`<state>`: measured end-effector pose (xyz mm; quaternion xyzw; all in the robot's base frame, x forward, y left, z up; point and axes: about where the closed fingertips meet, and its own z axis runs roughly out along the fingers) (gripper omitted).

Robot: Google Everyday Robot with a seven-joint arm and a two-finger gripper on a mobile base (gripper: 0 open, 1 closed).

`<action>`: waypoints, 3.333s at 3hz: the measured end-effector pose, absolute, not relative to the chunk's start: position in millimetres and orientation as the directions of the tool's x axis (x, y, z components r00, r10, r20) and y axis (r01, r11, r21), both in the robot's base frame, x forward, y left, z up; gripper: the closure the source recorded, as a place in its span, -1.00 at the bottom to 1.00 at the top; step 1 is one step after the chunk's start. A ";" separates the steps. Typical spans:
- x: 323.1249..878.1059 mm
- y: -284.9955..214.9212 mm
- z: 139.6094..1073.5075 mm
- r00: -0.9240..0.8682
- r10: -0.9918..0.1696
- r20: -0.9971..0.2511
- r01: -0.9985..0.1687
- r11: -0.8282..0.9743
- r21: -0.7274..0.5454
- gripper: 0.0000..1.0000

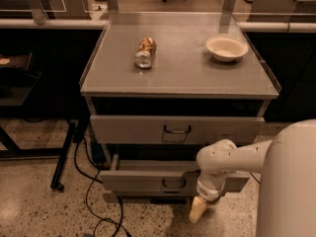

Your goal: Close middle drawer

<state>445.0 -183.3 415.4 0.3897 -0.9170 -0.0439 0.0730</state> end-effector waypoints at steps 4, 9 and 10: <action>464.9 -181.1 415.3 -0.707 -0.700 0.096 -0.699 0.713 0.048 1.00; 553.6 -192.9 420.3 -0.804 -0.592 -0.054 -0.586 0.804 -0.098 0.94; 553.6 -192.9 420.3 -0.804 -0.592 -0.054 -0.586 0.804 -0.098 0.49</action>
Offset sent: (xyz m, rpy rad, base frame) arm 0.0000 0.0000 0.0000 0.0000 0.0001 0.0000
